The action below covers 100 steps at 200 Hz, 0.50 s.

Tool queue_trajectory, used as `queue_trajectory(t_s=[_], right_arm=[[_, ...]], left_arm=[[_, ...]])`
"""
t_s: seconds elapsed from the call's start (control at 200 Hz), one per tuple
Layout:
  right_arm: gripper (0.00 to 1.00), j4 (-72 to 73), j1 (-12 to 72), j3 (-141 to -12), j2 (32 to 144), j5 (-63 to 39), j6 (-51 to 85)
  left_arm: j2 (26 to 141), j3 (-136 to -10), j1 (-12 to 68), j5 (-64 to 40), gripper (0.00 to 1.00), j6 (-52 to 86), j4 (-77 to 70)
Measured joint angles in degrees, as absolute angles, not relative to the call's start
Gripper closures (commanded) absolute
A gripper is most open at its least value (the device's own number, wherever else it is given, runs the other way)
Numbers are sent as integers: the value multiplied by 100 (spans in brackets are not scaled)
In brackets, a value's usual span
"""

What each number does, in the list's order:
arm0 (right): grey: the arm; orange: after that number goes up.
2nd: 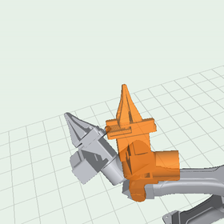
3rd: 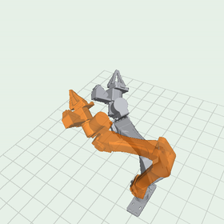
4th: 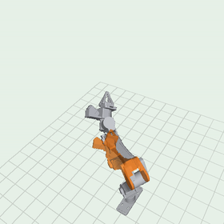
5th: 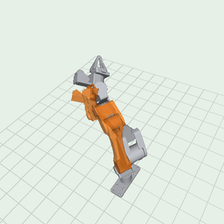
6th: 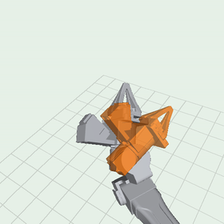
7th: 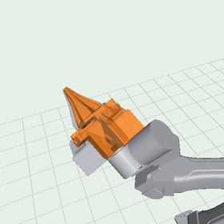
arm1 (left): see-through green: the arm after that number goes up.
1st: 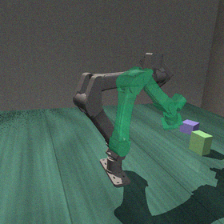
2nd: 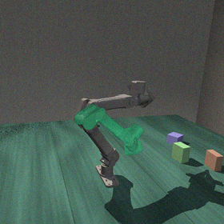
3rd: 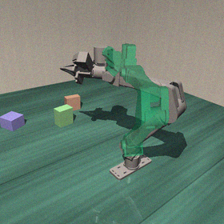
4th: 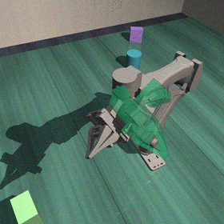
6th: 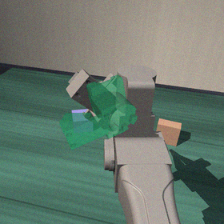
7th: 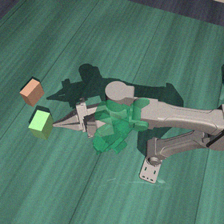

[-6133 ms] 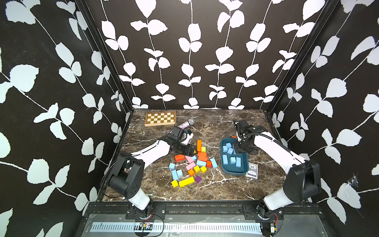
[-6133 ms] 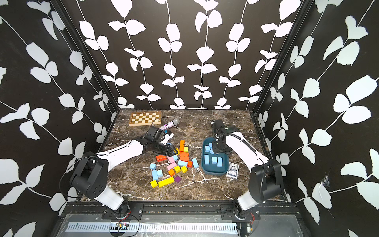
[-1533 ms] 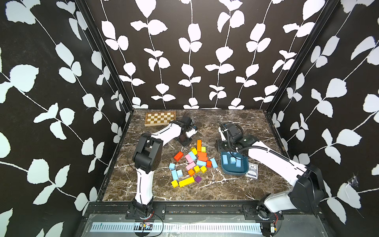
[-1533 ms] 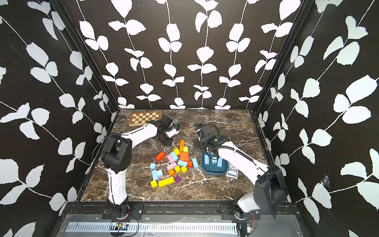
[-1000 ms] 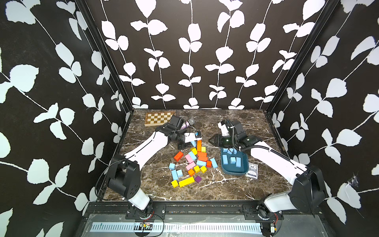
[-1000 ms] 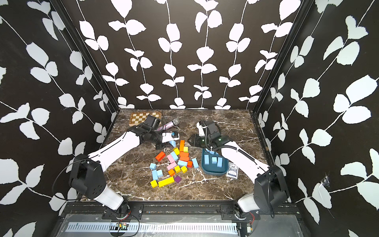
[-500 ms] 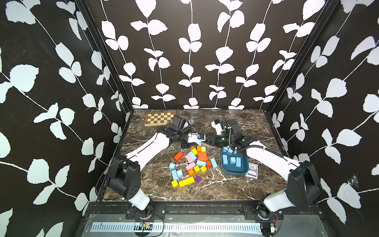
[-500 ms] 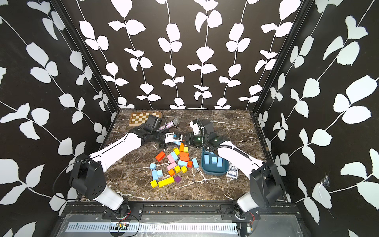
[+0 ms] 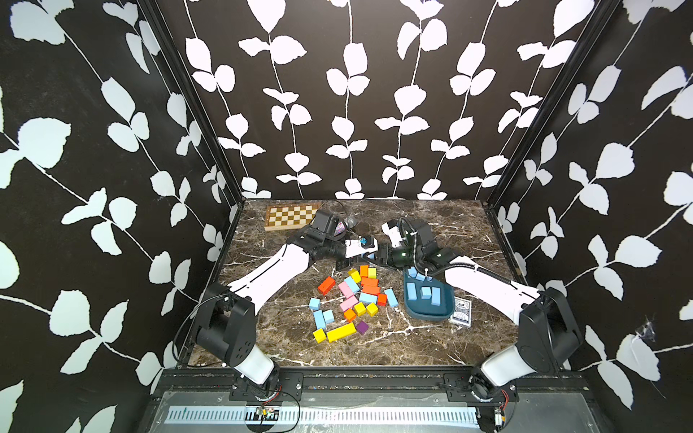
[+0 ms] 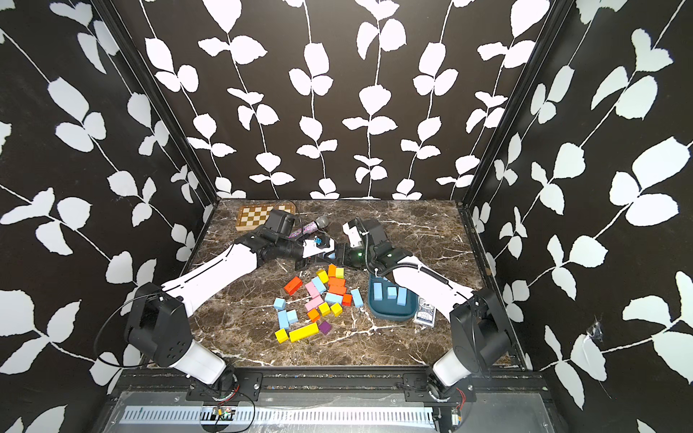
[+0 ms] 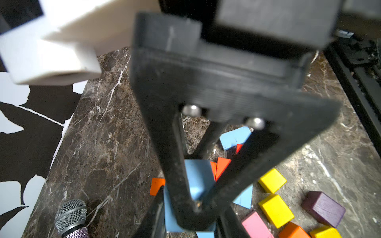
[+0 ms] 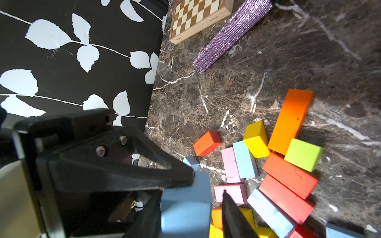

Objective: Pick out the blue building blocks
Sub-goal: Pick up the building block from the center of the board.

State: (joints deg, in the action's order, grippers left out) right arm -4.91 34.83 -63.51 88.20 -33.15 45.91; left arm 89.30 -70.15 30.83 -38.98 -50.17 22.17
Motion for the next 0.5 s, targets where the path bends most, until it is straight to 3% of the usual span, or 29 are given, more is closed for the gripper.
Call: queue_trajectory(t_s=[0.195, 0.245, 0.39, 0.5], right_arm=[[82, -375, 3487, -6381, 8836, -3433, 4587], [86, -384, 3487, -6381, 8833, -3415, 4574], [91, -604, 3472, -6377, 8770, -3203, 4388], [93, -819, 3297, -6281, 8595, -3030, 4281]], left_arm=[[8794, -6875, 3081, -3968, 74, -4980, 2045], [8794, -6858, 3083, -3962, 68, -4963, 1986], [8781, -6781, 3083, -3986, 37, -4877, 1887], [8665, -6709, 3083, -3951, 26, -4729, 1863]])
